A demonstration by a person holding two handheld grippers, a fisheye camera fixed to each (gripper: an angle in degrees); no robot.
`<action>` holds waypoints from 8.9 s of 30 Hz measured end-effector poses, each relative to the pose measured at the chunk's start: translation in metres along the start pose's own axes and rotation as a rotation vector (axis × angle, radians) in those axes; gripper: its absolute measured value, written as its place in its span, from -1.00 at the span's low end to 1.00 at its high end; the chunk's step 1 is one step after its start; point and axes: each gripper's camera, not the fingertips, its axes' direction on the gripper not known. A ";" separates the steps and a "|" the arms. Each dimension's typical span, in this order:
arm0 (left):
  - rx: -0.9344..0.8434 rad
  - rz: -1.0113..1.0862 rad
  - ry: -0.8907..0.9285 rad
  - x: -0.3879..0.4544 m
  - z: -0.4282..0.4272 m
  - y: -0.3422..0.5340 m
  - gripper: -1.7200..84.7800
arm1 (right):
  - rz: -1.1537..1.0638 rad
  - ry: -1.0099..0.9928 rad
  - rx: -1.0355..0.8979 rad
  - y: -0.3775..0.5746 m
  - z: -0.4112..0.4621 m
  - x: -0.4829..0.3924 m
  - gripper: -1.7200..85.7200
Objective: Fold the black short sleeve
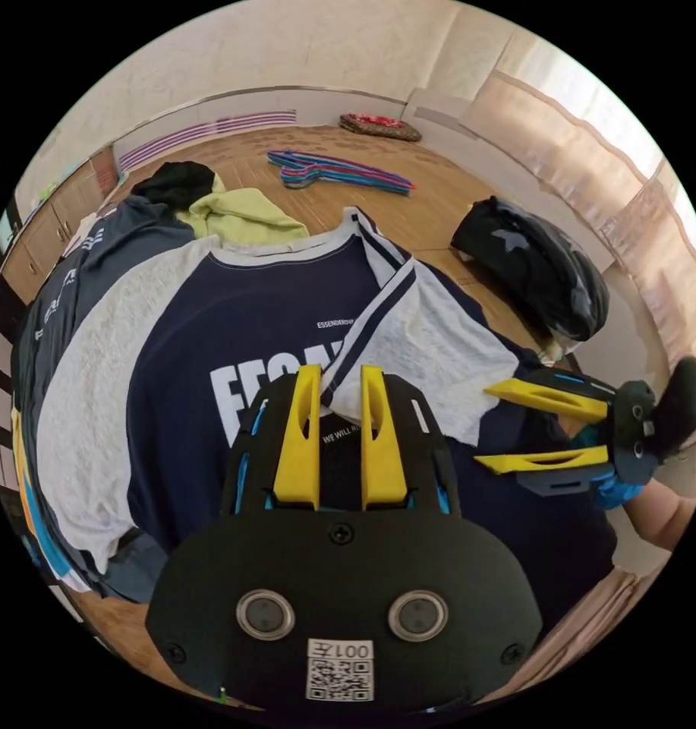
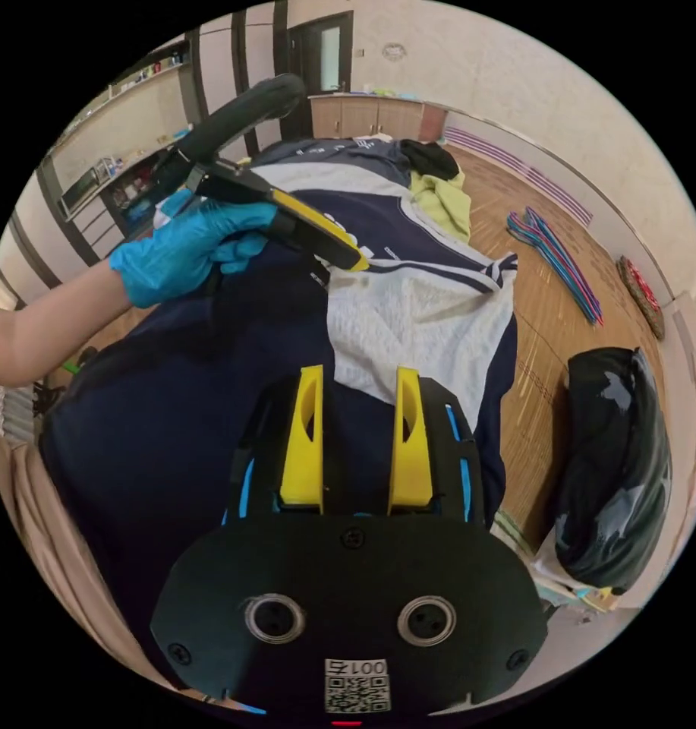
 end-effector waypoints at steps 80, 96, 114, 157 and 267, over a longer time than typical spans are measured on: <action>-0.102 0.241 -0.026 0.119 0.125 -0.398 -0.91 | 0.216 0.289 0.088 0.116 0.034 0.118 -0.82; -0.157 0.234 -0.074 0.102 0.139 -0.395 -0.98 | 0.294 0.404 0.010 0.088 0.052 0.118 -0.93; -0.027 0.261 0.103 0.031 0.013 -0.237 -0.93 | 0.209 0.168 0.013 0.044 0.020 0.034 -0.83; 0.287 -0.738 -0.149 -0.267 -0.130 0.232 -0.89 | -0.275 0.083 0.202 -0.111 -0.035 -0.187 -0.94; -0.075 0.003 -0.088 0.020 -0.037 0.125 -0.99 | 0.203 0.035 0.093 -0.260 0.070 0.077 -0.94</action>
